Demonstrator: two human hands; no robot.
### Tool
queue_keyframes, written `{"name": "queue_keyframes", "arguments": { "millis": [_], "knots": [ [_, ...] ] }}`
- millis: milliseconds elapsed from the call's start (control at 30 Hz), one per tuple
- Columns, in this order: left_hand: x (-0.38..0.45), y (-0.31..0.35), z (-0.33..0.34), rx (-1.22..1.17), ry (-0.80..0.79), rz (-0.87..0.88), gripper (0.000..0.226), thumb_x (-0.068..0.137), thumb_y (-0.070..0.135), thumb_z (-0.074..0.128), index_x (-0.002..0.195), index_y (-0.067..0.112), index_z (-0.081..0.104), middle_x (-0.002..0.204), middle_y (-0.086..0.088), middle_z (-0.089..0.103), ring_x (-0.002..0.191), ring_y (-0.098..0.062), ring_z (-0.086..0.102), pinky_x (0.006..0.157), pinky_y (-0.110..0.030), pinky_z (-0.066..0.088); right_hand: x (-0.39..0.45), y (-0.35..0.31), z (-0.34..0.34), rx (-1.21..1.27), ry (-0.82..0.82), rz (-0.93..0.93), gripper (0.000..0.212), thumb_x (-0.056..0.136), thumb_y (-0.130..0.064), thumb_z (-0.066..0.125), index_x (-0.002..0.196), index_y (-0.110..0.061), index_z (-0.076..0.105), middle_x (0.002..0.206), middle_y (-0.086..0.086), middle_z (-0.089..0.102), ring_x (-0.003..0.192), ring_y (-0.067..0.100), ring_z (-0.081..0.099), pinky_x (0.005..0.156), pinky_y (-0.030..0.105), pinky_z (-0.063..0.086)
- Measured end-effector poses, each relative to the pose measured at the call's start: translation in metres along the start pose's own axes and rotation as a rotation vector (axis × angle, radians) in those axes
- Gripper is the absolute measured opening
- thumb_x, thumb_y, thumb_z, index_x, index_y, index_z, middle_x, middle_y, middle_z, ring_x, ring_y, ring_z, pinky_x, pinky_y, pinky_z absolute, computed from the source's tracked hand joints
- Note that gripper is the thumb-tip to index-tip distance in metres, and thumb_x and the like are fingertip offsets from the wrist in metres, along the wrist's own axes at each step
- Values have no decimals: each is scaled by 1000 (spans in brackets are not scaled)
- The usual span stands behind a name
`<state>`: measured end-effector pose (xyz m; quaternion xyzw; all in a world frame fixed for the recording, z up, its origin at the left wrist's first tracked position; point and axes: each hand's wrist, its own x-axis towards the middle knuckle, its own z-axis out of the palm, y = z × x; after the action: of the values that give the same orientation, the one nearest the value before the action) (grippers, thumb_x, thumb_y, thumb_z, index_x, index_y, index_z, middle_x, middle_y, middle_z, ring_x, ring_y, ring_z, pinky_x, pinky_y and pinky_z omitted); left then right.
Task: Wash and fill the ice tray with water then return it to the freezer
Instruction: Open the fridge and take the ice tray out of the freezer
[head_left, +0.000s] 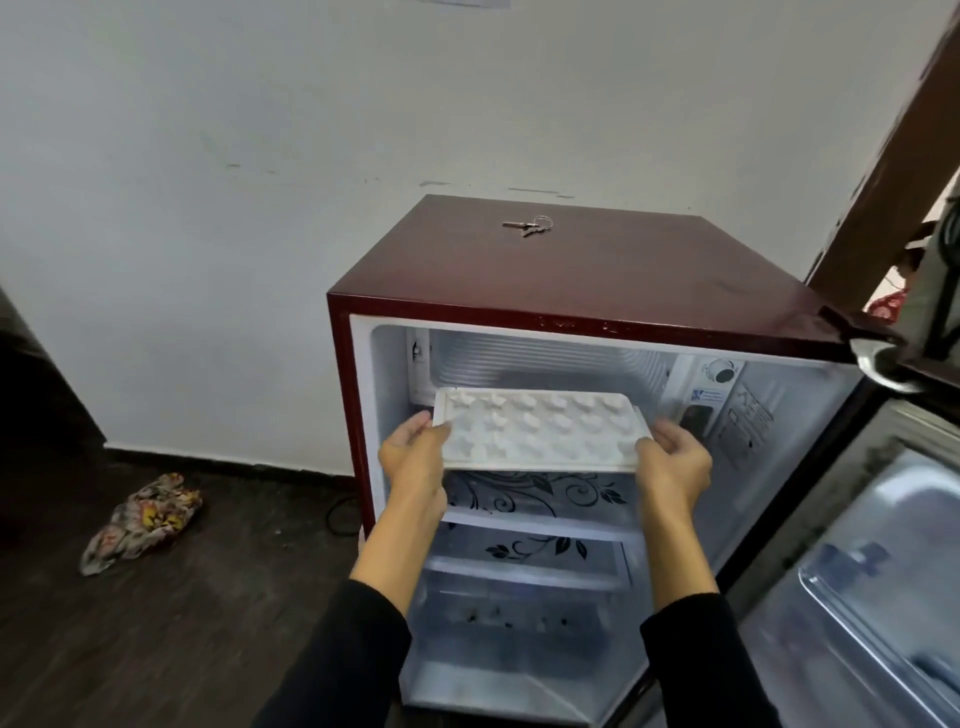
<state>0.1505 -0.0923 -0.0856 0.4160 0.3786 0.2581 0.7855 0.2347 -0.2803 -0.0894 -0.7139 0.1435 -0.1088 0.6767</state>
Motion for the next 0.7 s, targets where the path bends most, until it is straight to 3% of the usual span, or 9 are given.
{"name": "queue_keyframes", "arguments": {
  "millis": [100,200,300,433,600,700],
  "knots": [
    [-26,-1,-25,-34,-48,-20,34,85,-6,61,119,-1,60,110,-16,67,102,-28,65,95,-41,51,-28,8,-19,58,10,34,38,86,3,56,124,-3,60,120,13,64,109,24,62,92,29,47],
    [-49,-3,-48,-50,-74,-66,23,89,-1,59,111,4,64,92,-8,68,90,-23,66,89,-35,53,-62,13,-36,126,33,65,40,86,6,56,125,-1,58,116,9,63,103,19,60,90,26,46],
    [-65,-6,-67,-50,-77,-105,20,92,5,57,111,2,64,99,-8,68,104,-28,64,100,-41,48,-95,20,-50,192,98,93,39,86,7,55,124,0,59,110,8,62,99,15,58,85,23,44],
    [-87,-12,-87,-20,-122,-128,13,94,9,53,102,8,64,111,-12,67,106,-28,63,98,-44,49,-135,31,-72,214,204,109,34,85,2,58,117,-7,63,106,2,64,97,14,61,86,25,48],
    [-117,-23,-106,50,-228,-152,12,96,14,53,90,10,62,94,-8,66,84,-24,64,79,-42,53,-175,43,-111,284,327,105,31,85,1,59,117,-2,62,104,7,63,93,16,59,83,25,47],
    [-140,-37,-114,136,-294,-151,15,95,19,55,83,15,62,96,-6,68,94,-26,65,89,-47,52,-195,50,-144,314,428,105,32,86,0,61,118,-1,62,103,5,62,92,15,59,78,21,49]
  ]
}}
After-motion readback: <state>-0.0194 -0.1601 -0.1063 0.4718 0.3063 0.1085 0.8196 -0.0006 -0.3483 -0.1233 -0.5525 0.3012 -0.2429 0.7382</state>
